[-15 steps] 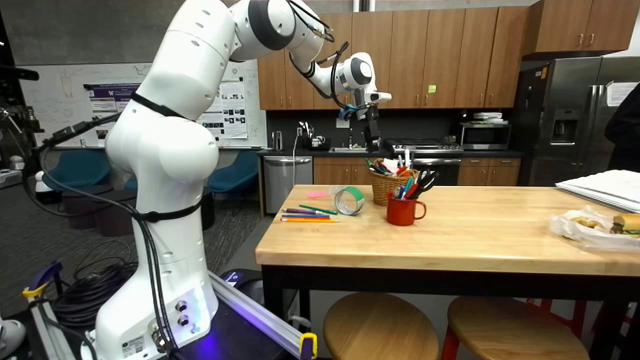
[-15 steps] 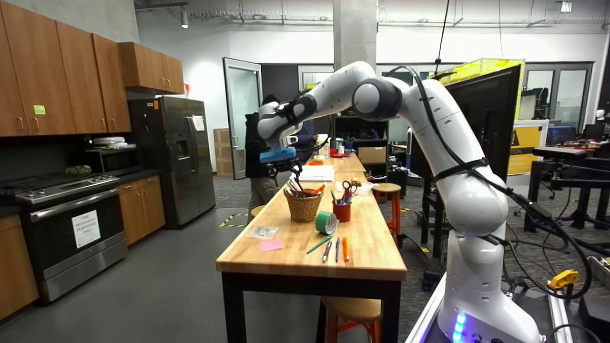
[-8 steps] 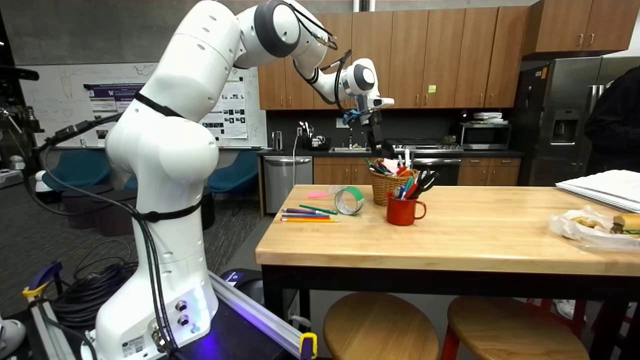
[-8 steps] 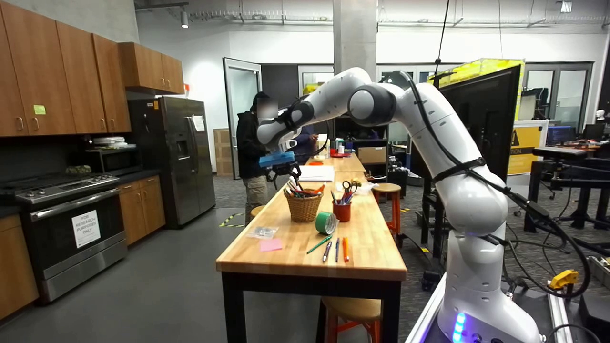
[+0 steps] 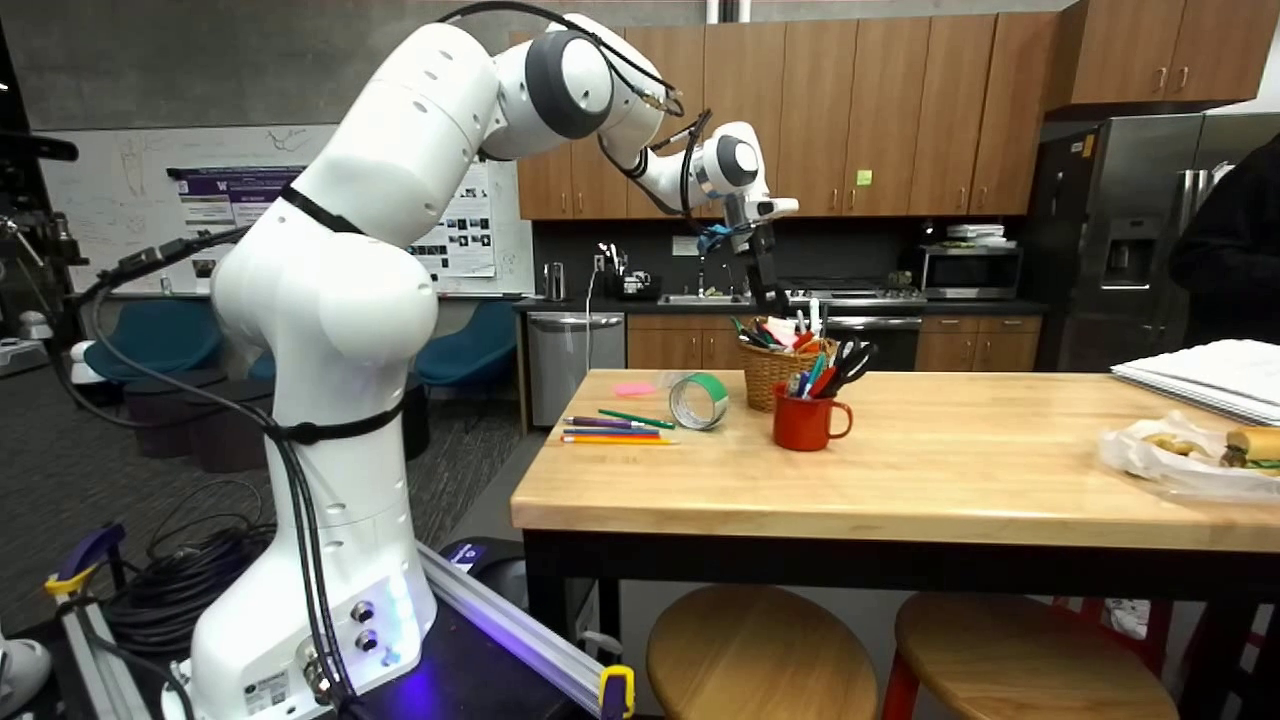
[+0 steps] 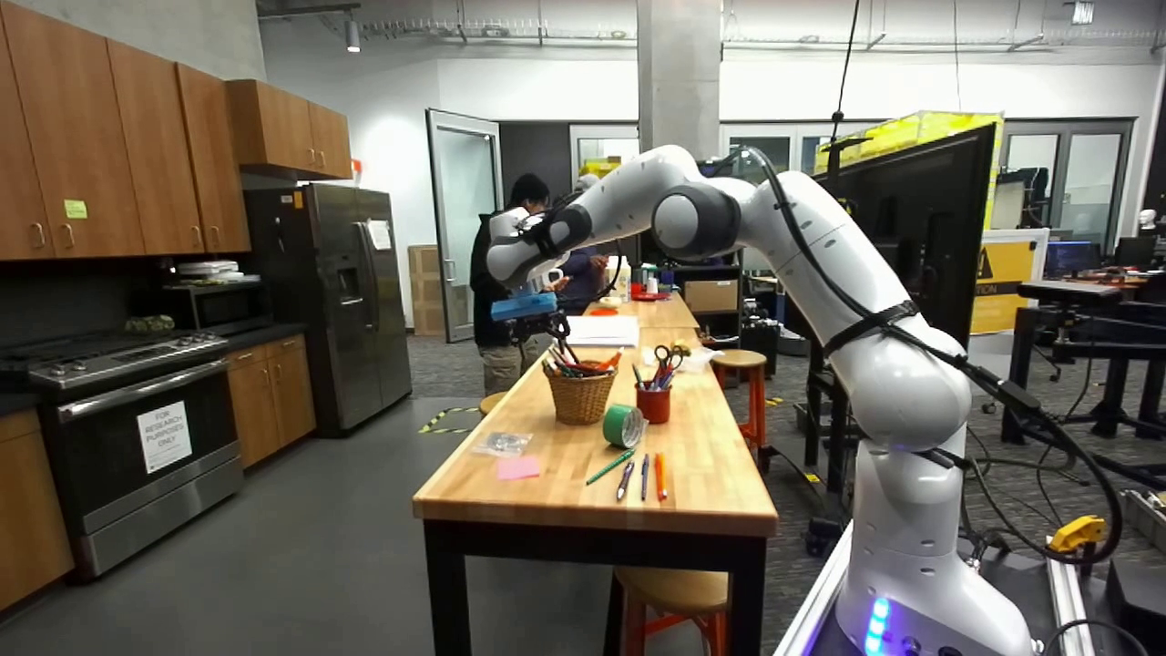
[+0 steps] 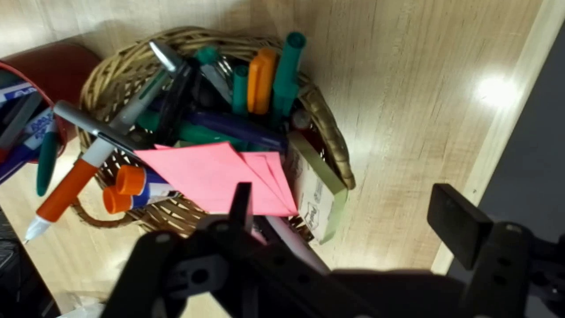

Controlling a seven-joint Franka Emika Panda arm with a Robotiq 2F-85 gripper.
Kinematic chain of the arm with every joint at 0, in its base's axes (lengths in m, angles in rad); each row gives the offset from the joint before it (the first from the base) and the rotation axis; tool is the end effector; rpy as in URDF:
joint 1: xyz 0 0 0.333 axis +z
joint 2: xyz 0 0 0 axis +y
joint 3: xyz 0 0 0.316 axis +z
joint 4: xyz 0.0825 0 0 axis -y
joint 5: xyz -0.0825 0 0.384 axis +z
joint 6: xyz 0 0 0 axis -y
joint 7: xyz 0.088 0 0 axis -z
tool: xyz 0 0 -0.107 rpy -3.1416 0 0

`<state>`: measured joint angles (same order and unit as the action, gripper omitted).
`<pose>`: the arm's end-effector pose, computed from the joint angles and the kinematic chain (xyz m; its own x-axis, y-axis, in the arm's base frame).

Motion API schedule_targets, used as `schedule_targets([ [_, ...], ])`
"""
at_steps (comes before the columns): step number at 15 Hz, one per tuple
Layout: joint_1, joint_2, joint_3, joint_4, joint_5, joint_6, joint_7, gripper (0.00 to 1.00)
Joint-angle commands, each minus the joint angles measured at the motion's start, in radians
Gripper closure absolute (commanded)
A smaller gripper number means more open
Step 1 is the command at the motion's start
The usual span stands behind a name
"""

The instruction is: Shift the sticky notes to the table

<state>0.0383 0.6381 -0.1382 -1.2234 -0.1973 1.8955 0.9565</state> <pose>0.7351 -0.0620 0.4084 0.5639 -0.7918 0.2347 -0.8255 -0.5488 0.1320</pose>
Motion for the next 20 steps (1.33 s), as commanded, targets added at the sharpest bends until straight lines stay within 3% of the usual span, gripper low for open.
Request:
schedule_targets([
  [1,0.012,0.064,-0.027,0.103,-0.013,-0.048,0.027,0.0],
  [20,0.006,0.163,-0.074,0.252,-0.066,-0.201,0.058,0.0],
])
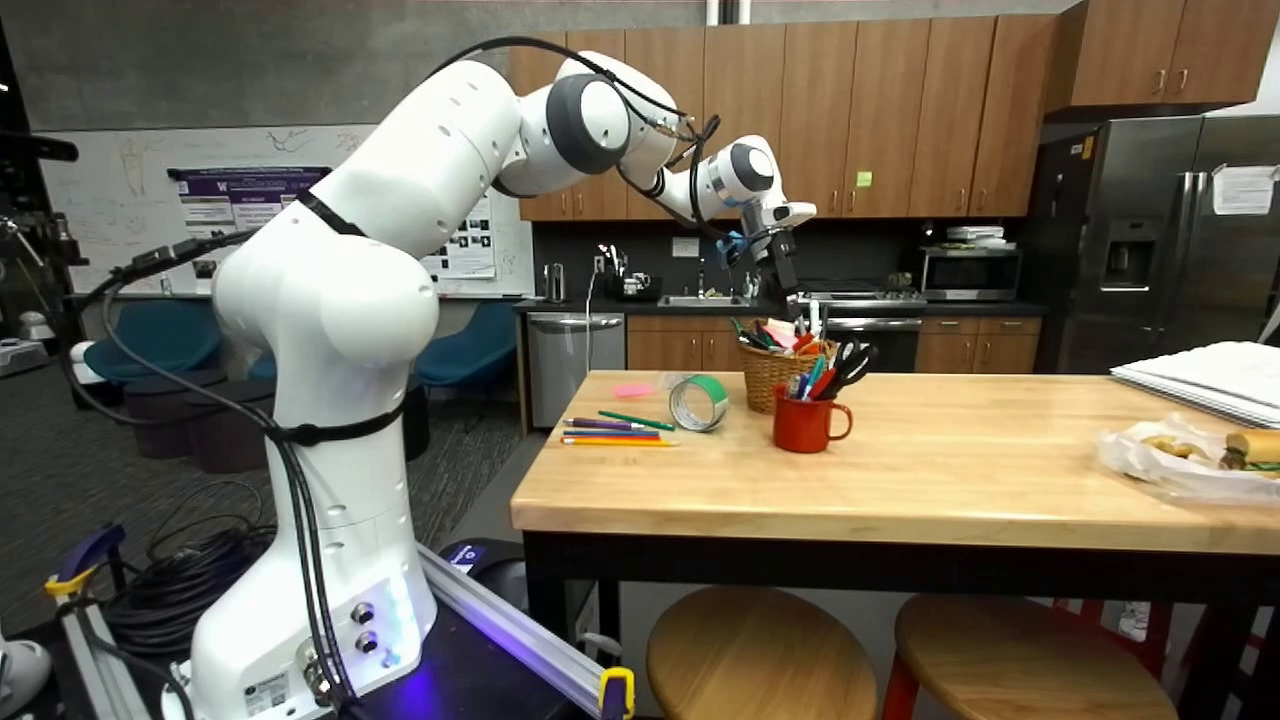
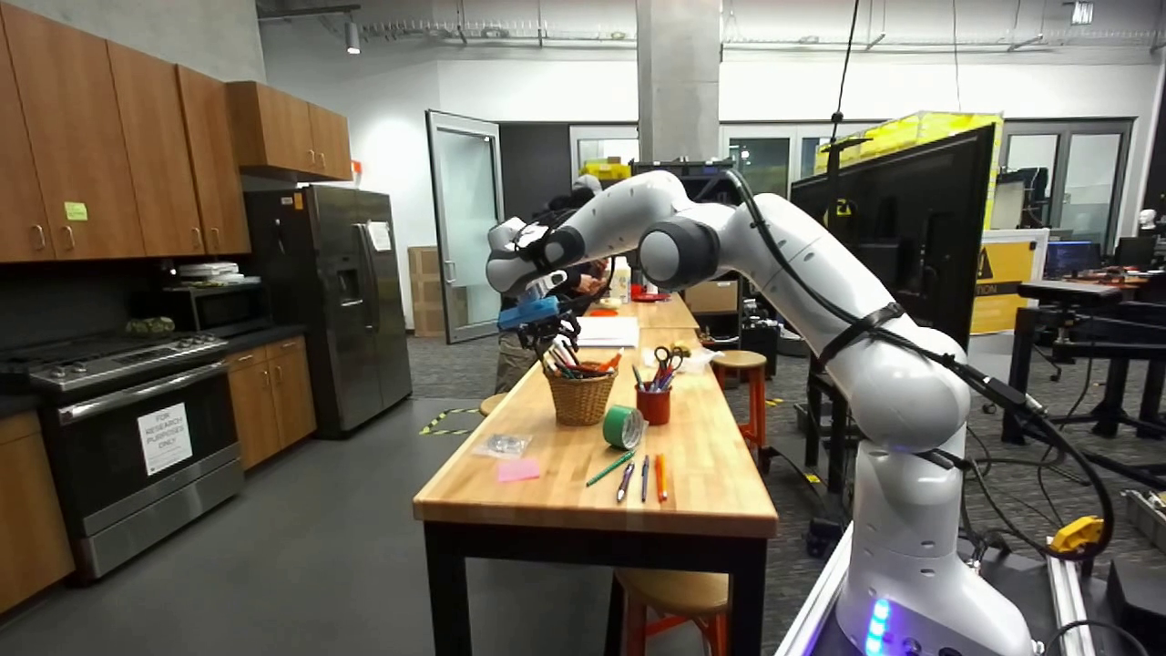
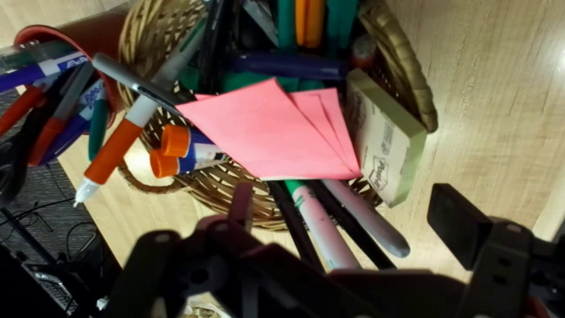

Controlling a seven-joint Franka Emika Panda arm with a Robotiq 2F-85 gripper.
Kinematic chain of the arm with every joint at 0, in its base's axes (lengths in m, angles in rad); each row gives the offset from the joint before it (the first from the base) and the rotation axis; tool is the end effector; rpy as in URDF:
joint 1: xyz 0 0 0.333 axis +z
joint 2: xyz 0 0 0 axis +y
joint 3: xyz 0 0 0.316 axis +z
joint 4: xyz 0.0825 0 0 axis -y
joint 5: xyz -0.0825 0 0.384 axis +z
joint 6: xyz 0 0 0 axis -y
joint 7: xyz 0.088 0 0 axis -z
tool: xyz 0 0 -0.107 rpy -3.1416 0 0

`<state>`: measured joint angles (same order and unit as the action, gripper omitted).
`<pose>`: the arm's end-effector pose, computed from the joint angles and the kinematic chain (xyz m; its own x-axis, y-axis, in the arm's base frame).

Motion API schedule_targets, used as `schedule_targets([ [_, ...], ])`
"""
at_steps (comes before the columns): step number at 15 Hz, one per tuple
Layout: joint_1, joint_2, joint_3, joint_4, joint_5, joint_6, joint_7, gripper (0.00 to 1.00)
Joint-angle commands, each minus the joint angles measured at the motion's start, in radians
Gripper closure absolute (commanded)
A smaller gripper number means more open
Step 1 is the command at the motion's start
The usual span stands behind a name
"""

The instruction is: Shift the sticky notes to the table

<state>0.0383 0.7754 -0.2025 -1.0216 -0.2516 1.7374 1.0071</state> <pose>0.7485 -0.0946 0.3963 0.4930 -0.8213 0.2869 -0.8660 -0.4319 0.2519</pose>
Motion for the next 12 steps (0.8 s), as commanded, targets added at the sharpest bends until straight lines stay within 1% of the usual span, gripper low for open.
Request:
schedule_targets([
  [1,0.005,0.026,-0.008,0.051,-0.012,-0.053,0.001,0.0],
  [12,0.009,0.014,-0.003,0.055,-0.024,-0.15,-0.032,0.0],
])
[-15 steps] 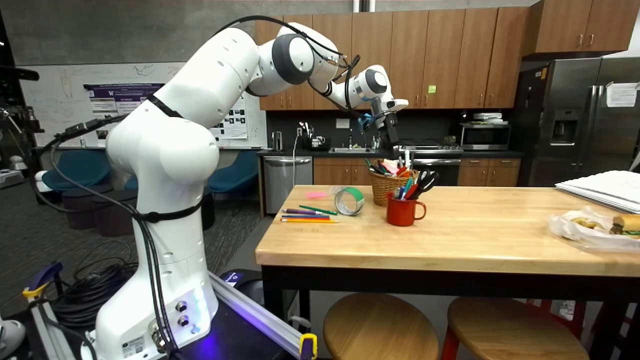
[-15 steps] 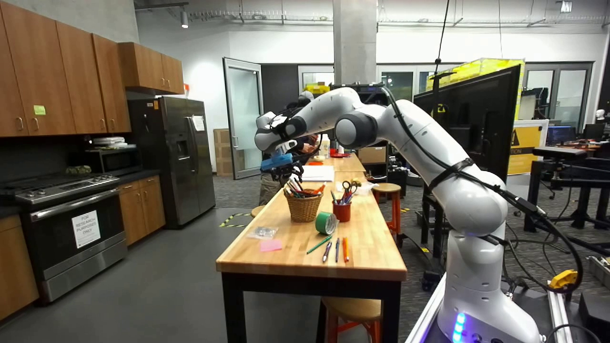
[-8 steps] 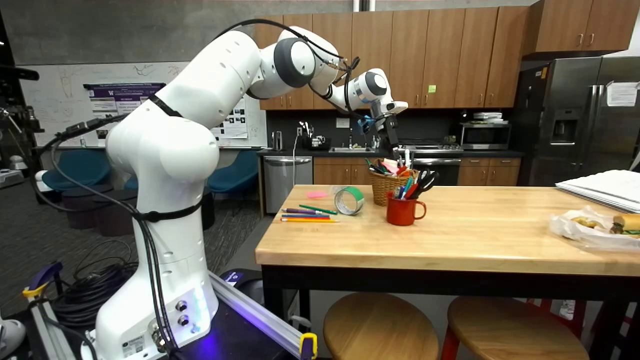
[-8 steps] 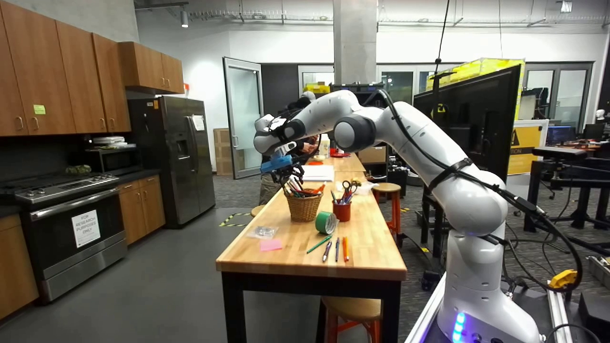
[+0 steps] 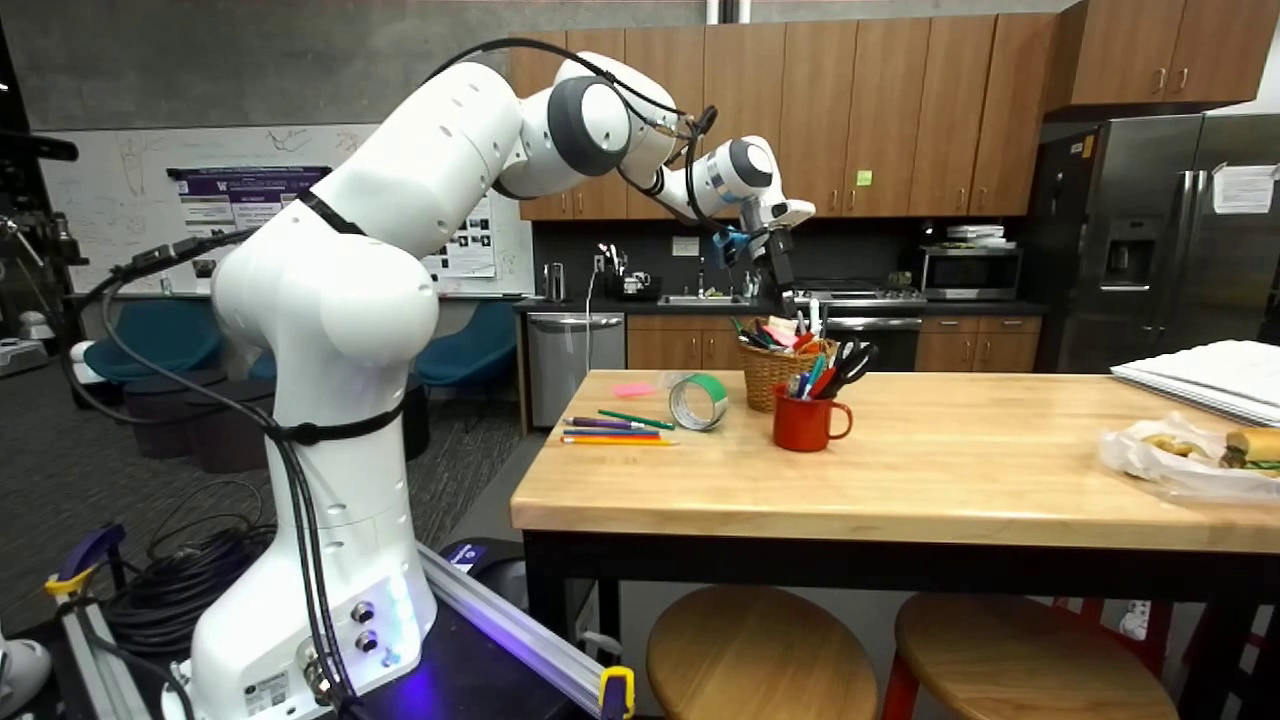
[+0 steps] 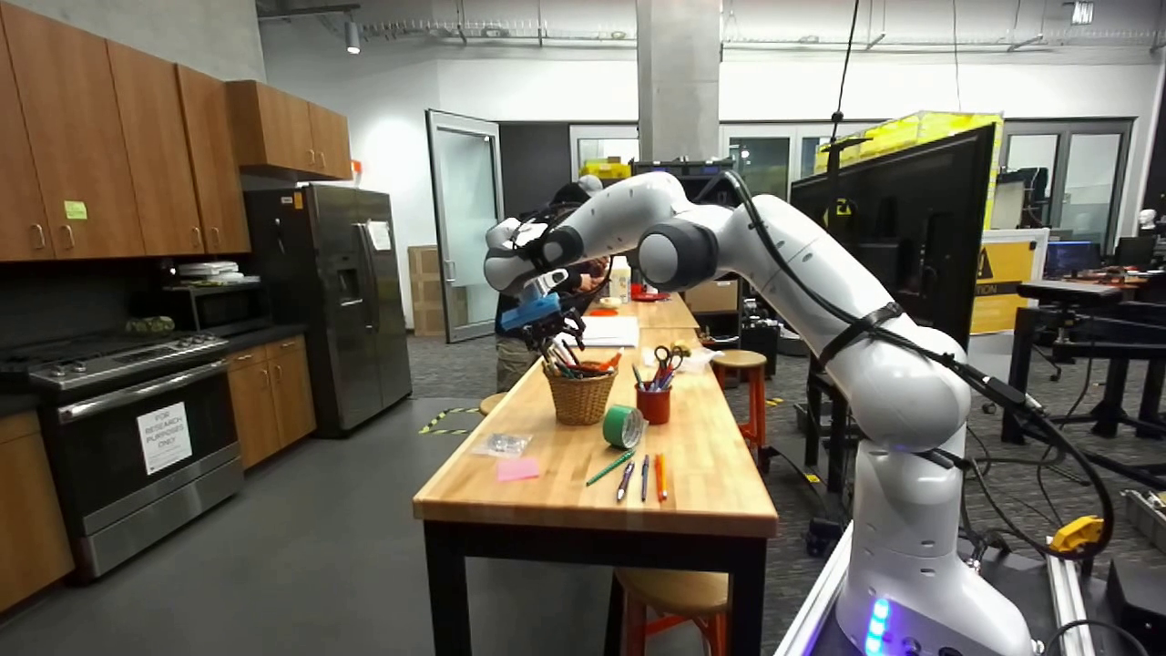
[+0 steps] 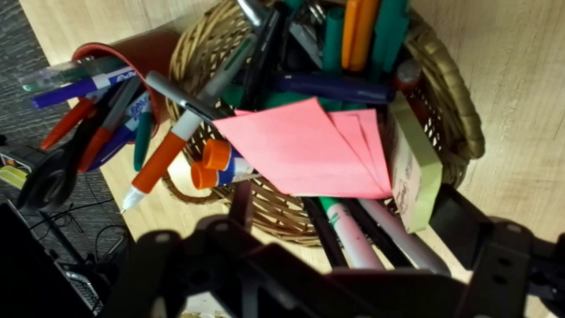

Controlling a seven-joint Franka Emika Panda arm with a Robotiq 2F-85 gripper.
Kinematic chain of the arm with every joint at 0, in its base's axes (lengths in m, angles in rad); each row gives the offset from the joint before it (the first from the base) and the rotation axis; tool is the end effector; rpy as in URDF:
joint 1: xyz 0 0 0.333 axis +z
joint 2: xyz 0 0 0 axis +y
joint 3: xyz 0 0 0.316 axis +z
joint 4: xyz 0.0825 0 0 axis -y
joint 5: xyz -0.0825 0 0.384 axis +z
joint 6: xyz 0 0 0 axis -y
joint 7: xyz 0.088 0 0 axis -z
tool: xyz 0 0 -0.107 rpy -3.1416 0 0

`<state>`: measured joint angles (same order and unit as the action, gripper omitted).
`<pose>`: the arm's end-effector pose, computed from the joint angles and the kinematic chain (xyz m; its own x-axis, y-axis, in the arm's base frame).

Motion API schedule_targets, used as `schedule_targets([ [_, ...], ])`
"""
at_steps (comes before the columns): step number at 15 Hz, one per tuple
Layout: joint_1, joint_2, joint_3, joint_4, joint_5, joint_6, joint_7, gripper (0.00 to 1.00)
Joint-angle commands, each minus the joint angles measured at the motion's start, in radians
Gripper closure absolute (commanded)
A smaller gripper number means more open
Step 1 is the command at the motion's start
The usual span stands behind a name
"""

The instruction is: Shift the sticky notes to the table

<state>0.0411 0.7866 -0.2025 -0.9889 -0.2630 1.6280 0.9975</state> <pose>0.7404 -0.0942 0.3960 0.4966 -0.8306 0.2520 -0.8512 -0.4092 0.3286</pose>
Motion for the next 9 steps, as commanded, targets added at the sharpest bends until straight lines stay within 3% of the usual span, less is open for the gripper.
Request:
schedule_targets([
  [1,0.007,0.002,-0.003,0.023,-0.013,-0.045,-0.026,0.0],
  [3,0.009,0.002,-0.003,0.023,-0.013,-0.051,-0.033,0.02],
  [5,0.011,0.002,-0.001,0.021,-0.011,-0.054,-0.038,0.26],
  [7,0.012,0.002,0.0,0.019,-0.009,-0.053,-0.047,0.35],
  [9,0.016,0.002,0.0,0.016,-0.011,-0.051,-0.054,0.51],
])
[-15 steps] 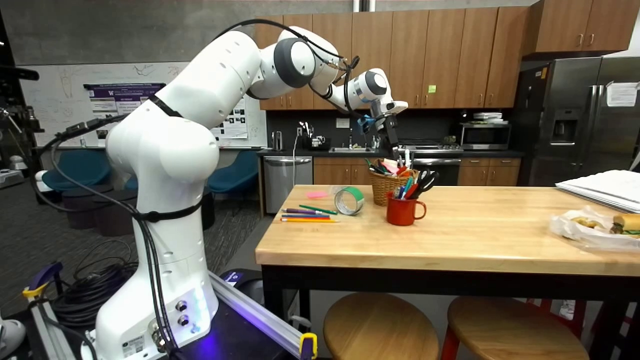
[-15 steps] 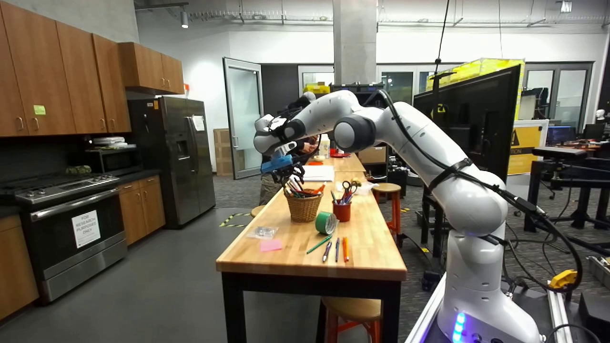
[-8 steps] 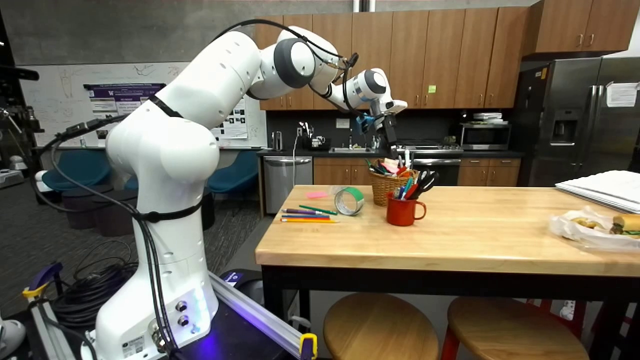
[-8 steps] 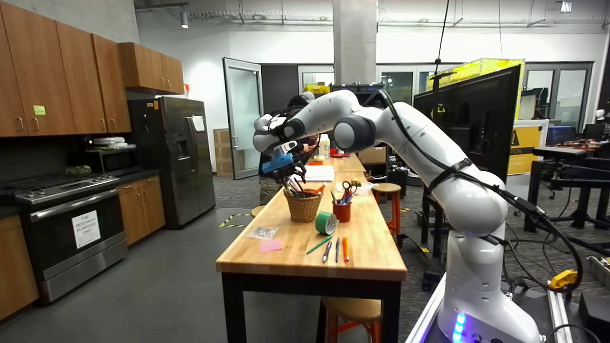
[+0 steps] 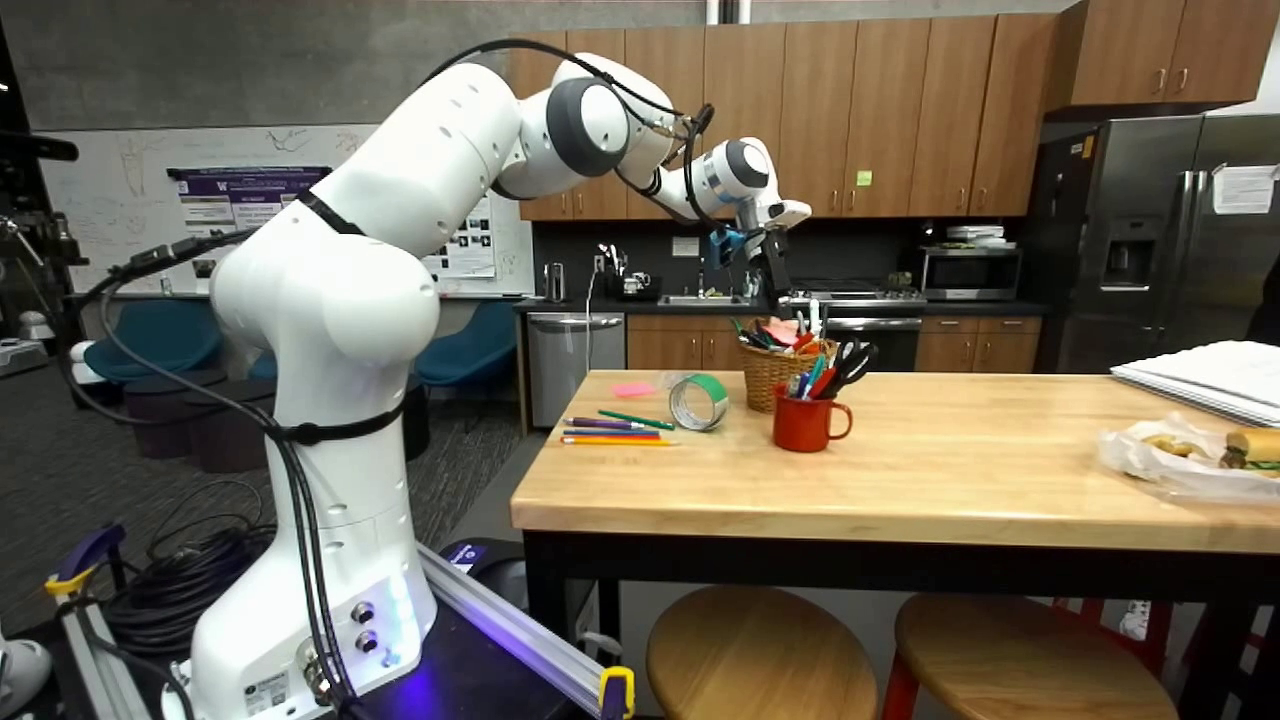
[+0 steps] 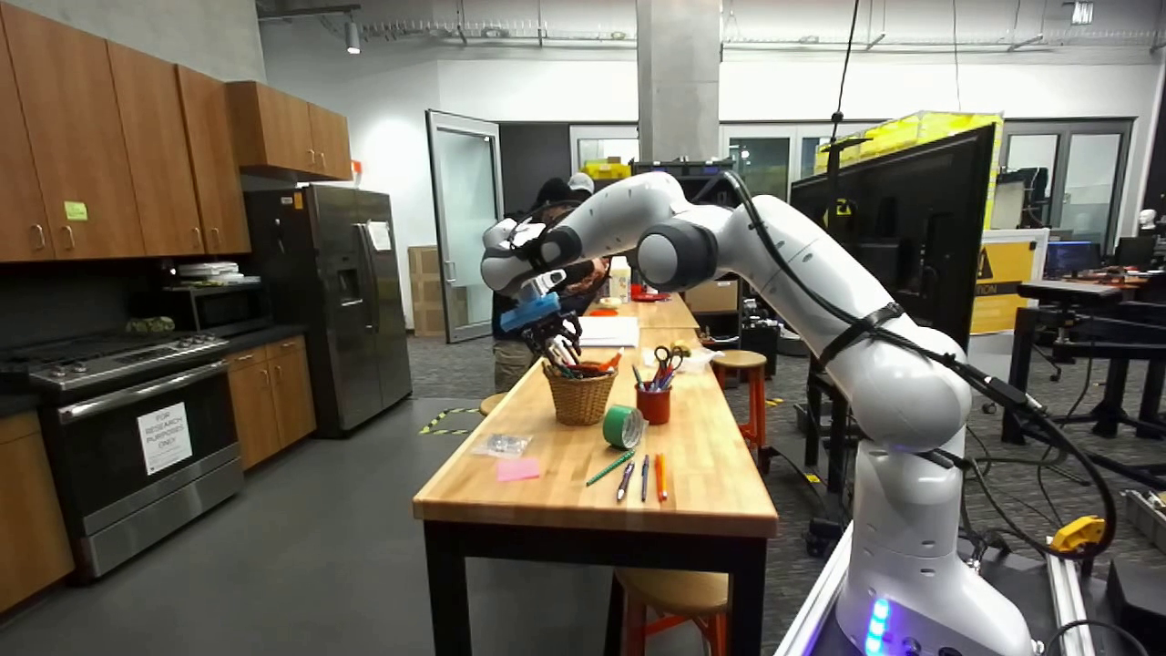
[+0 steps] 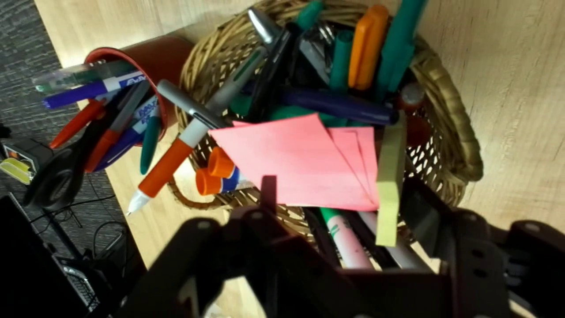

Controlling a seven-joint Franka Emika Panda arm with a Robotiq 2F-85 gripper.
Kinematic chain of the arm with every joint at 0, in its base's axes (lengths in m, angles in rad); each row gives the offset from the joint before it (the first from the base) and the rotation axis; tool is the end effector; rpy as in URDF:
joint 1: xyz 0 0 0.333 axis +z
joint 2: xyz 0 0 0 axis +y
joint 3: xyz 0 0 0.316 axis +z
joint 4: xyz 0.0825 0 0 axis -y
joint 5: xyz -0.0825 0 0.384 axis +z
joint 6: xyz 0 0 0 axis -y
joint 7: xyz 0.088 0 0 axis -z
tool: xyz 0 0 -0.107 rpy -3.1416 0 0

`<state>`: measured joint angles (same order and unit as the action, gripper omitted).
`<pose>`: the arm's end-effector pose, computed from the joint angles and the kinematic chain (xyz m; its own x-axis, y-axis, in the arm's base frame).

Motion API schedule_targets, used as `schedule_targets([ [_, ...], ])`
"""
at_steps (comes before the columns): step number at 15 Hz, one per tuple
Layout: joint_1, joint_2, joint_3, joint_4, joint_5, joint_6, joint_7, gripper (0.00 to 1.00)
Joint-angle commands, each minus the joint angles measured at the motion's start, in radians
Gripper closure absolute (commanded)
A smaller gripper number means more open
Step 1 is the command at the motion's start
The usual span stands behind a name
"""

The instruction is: Shift the sticky notes to the table

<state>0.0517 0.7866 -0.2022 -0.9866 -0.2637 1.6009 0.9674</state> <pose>0.7384 -0.0868 0.3953 0.5279 -0.8176 0.2298 -0.8277 -0.4347 0.3548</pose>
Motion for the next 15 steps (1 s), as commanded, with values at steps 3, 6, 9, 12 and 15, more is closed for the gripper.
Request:
schedule_targets([
  [3,0.012,0.001,0.0,0.011,-0.011,-0.02,-0.032,0.68],
  [6,0.016,0.003,0.0,0.011,-0.01,-0.016,-0.037,0.85],
  [9,0.021,0.003,0.0,0.01,-0.012,-0.014,-0.041,0.86],
  [12,0.022,0.004,0.0,0.011,-0.011,-0.012,-0.046,0.56],
  [15,0.023,0.006,0.001,0.012,-0.009,-0.011,-0.051,0.76],
])
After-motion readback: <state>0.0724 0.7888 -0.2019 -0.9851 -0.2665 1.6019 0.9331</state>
